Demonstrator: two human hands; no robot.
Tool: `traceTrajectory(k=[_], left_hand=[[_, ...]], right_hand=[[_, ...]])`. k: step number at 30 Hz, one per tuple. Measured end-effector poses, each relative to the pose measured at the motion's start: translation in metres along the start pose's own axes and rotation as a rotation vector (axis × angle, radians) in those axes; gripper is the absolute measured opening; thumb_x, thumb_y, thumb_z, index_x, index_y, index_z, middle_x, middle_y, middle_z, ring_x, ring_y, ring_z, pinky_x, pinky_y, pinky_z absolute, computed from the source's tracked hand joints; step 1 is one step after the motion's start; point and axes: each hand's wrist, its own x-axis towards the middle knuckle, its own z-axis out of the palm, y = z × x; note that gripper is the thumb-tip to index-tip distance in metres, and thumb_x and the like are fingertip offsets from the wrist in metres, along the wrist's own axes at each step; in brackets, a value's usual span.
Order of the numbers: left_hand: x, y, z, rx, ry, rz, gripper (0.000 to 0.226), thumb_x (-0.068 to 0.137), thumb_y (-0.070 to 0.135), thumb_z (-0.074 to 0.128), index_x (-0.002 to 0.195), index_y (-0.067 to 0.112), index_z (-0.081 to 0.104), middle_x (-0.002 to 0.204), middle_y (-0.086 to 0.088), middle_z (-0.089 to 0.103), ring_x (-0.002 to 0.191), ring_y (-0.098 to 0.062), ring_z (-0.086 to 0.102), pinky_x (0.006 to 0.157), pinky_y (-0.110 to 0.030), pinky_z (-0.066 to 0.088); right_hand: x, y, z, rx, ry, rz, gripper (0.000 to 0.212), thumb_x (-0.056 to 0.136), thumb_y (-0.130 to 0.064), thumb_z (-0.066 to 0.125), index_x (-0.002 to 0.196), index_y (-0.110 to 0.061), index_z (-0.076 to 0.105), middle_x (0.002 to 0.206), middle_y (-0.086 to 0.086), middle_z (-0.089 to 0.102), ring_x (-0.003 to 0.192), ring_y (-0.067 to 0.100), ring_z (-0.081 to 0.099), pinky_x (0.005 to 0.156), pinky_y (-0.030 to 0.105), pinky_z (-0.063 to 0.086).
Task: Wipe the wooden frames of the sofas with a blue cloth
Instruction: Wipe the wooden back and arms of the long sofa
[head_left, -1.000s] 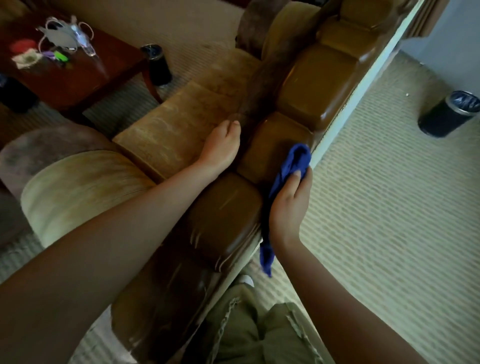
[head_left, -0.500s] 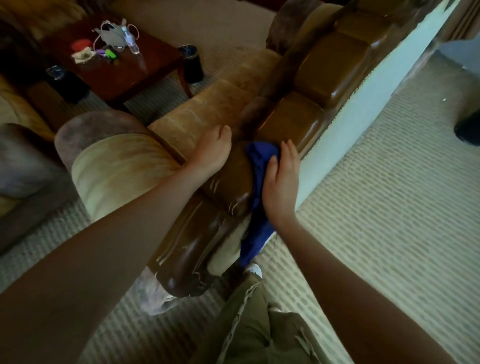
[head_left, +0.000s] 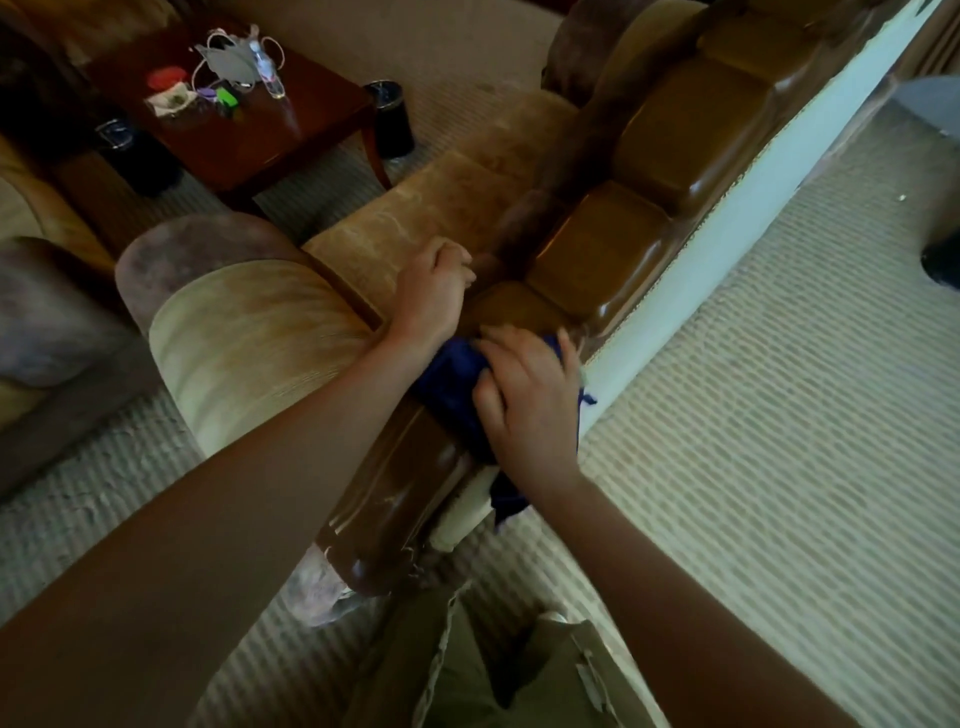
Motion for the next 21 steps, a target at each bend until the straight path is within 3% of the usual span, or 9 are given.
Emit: traceTrajectory(k=[3, 5, 7, 11, 16, 18, 21], left_hand=[[0.002, -0.003, -0.003, -0.161, 0.089, -0.126, 0.024, 0.091, 0.028, 0.034, 0.081, 0.023, 0.056, 0.089, -0.006, 0.068, 0.092, -0.022, 0.063, 0.085, -0.033, 0.049], [0.002, -0.005, -0.004, -0.276, 0.173, -0.187, 0.023, 0.093, 0.021, 0.037, 0.081, 0.022, 0.057, 0.094, -0.006, 0.068, 0.095, -0.021, 0.063, 0.091, -0.037, 0.049], [0.002, -0.006, -0.005, -0.375, 0.212, -0.221, 0.024, 0.093, 0.017, 0.037, 0.081, 0.02, 0.058, 0.093, -0.006, 0.067, 0.093, -0.019, 0.064, 0.089, -0.033, 0.049], [0.002, -0.008, -0.013, -0.629, 0.183, -0.37, 0.021, 0.093, 0.012, 0.041, 0.085, 0.015, 0.06, 0.091, -0.004, 0.066, 0.092, -0.016, 0.063, 0.085, -0.027, 0.046], [0.017, -0.008, -0.027, -0.816, 0.066, -0.581, 0.026, 0.096, 0.01, 0.036, 0.085, 0.006, 0.059, 0.087, -0.007, 0.065, 0.089, -0.019, 0.063, 0.091, -0.03, 0.05], [0.035, -0.007, -0.037, -0.818, 0.027, -0.62, 0.023, 0.095, 0.009, 0.039, 0.085, 0.005, 0.059, 0.086, -0.009, 0.063, 0.086, -0.021, 0.062, 0.089, -0.032, 0.049], [0.069, -0.014, -0.048, -0.783, -0.011, -0.65, 0.027, 0.097, 0.012, 0.035, 0.089, 0.005, 0.059, 0.092, -0.011, 0.063, 0.091, -0.022, 0.061, 0.085, -0.032, 0.047]], right_hand=[[0.055, 0.016, -0.002, -0.033, -0.134, 0.113, 0.036, 0.088, -0.029, 0.041, 0.108, -0.017, 0.068, 0.113, -0.001, 0.067, 0.109, 0.016, 0.058, 0.108, 0.037, 0.028], [0.089, 0.027, 0.001, -0.095, -0.253, 0.185, 0.034, 0.092, -0.027, 0.042, 0.112, -0.013, 0.066, 0.115, 0.007, 0.066, 0.106, 0.025, 0.059, 0.097, 0.036, 0.041], [0.1, 0.032, 0.004, -0.135, -0.288, 0.206, 0.032, 0.094, -0.022, 0.043, 0.114, -0.008, 0.064, 0.115, 0.012, 0.064, 0.104, 0.029, 0.058, 0.088, 0.036, 0.046], [0.064, 0.01, 0.003, -0.205, -0.238, 0.047, 0.041, 0.09, -0.024, 0.038, 0.117, -0.008, 0.065, 0.122, 0.009, 0.064, 0.113, 0.027, 0.058, 0.099, 0.038, 0.04], [0.042, -0.039, 0.017, -0.447, -0.219, -0.079, 0.044, 0.087, -0.028, 0.034, 0.109, -0.014, 0.069, 0.116, -0.001, 0.067, 0.116, 0.018, 0.059, 0.099, 0.044, 0.042], [0.067, -0.04, 0.028, -0.478, -0.367, -0.04, 0.043, 0.091, -0.03, 0.032, 0.11, -0.017, 0.068, 0.119, -0.002, 0.065, 0.121, 0.016, 0.054, 0.104, 0.044, 0.035], [0.126, -0.013, 0.046, -0.529, -0.74, 0.114, 0.038, 0.094, -0.031, 0.035, 0.112, -0.018, 0.065, 0.124, -0.001, 0.06, 0.125, 0.017, 0.046, 0.107, 0.041, 0.025]])
